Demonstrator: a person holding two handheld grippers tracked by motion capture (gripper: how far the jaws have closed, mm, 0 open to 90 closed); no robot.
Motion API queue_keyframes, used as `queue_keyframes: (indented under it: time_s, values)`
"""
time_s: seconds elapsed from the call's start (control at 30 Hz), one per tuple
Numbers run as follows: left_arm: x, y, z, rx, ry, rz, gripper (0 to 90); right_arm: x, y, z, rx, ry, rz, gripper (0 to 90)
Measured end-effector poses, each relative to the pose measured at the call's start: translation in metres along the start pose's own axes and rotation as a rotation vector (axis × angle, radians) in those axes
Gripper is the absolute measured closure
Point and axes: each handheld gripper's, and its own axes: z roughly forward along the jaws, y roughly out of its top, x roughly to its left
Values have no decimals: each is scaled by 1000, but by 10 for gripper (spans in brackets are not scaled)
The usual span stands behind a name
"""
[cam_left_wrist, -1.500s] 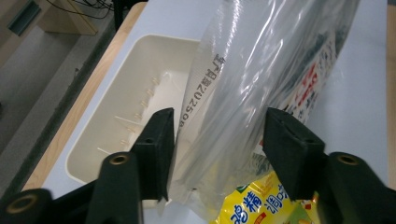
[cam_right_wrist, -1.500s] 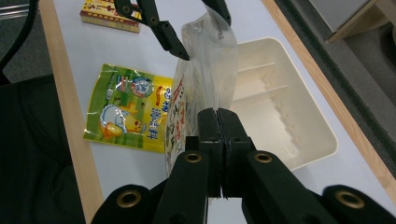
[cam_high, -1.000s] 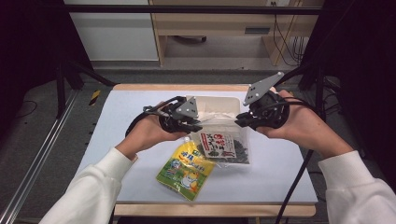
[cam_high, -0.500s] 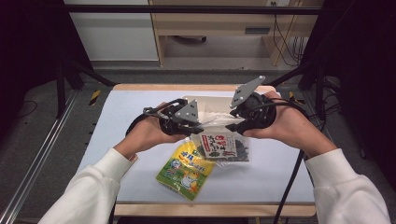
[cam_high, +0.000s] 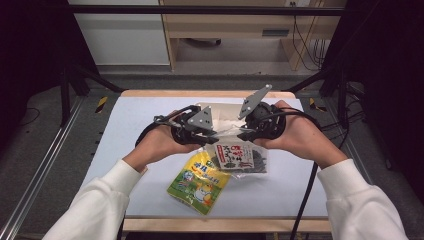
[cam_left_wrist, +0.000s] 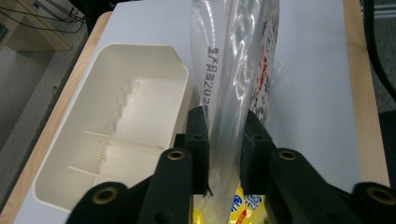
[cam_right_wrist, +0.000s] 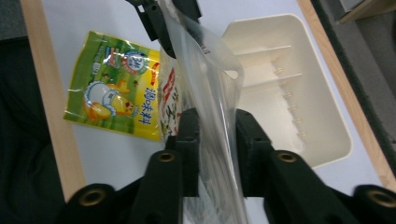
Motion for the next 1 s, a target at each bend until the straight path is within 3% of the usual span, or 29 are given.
queue_keyframes:
  time_s: [0.1, 0.2, 0.3, 0.4, 0.53, 1.0]
  values:
    - [3, -1, -2, -38, 29, -47, 514, -3, -4, -1, -11, 37, 25, 845]
    - [7, -3, -8, -79, 54, -124, 292, -7, -9, -4, -25, 44, 49, 863]
    - [10, -10, -12, -83, 90, -174, 186, -12, -17, -9, -32, 33, 91, 873]
    - [13, -20, -15, -82, 121, -220, 130, -16, -24, -15, -45, 31, 128, 874]
    - [17, -37, -18, -73, 144, -272, 121, -20, -36, -24, -74, 19, 188, 877]
    - [19, -81, -25, -37, 211, -363, 86, -32, -76, -55, -151, -19, 334, 880]
